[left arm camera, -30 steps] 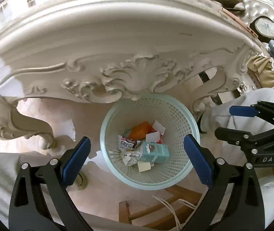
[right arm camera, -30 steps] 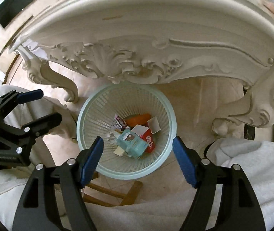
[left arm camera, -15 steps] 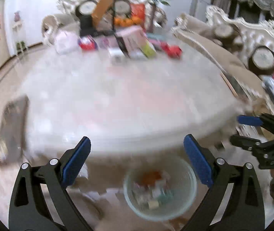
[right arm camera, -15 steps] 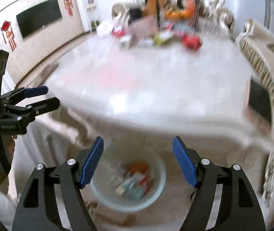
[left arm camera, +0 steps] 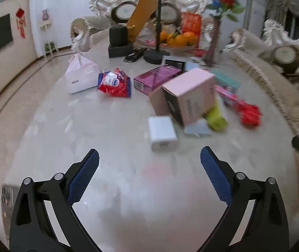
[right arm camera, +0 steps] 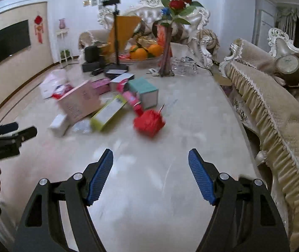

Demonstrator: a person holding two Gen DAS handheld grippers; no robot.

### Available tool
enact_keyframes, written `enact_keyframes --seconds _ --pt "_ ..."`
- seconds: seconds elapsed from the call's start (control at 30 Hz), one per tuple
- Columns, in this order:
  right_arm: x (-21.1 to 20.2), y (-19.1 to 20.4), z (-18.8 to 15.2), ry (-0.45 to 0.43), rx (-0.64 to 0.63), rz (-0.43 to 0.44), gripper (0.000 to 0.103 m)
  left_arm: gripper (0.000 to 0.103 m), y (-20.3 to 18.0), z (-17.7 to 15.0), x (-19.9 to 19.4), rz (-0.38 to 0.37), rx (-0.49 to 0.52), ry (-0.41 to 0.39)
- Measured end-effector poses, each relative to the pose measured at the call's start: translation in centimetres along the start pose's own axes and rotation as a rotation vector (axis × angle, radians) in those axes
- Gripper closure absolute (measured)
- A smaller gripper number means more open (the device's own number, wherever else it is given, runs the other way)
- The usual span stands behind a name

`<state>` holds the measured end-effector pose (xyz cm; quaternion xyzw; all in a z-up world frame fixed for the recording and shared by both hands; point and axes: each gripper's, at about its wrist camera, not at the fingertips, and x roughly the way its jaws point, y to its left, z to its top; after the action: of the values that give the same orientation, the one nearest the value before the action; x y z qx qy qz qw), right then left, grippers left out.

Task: Collect trash
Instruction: 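Grasp the red plastic bag with right tool while left tool grasps white charger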

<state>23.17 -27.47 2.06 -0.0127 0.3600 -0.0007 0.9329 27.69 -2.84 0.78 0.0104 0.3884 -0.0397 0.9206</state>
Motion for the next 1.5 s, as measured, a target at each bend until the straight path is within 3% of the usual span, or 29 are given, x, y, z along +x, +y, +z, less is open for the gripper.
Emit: enact_keyframes --seconds 0.1,0.33,0.83,0.9,0.97,1.03,1.37,1.5 --pt "3.2 -0.2 1.3 0.031 0.004 -0.026 0.033 0.009 -0.9 1.1 2.4 0.040 0.022 0.020" --pt "8.3 -0.4 2.5 0.101 0.035 -0.017 0.033 0.009 -1.3 1.7 6.1 0.021 0.023 0.082" --pt "11.2 -0.4 2.8 0.163 0.043 0.029 0.036 0.009 -1.1 1.7 8.2 -0.019 0.022 0.138" --pt "11.1 -0.3 2.7 0.165 0.041 0.037 0.049 0.013 -1.2 1.5 8.5 -0.033 0.031 0.156" --pt "11.0 -0.5 2.6 0.168 0.046 0.035 0.062 0.043 -1.1 1.6 8.2 -0.008 0.046 0.139" --pt "10.7 -0.5 2.6 0.169 0.047 0.036 0.064 0.062 -0.6 1.8 8.0 -0.023 0.041 0.129" --pt "7.4 -1.1 2.1 0.134 0.063 0.039 0.066 0.064 1.0 0.5 6.3 -0.090 0.027 0.129" --pt "4.1 -1.7 1.3 0.086 0.107 0.085 0.066 0.064 1.3 -1.1 2.6 -0.105 0.055 0.063"
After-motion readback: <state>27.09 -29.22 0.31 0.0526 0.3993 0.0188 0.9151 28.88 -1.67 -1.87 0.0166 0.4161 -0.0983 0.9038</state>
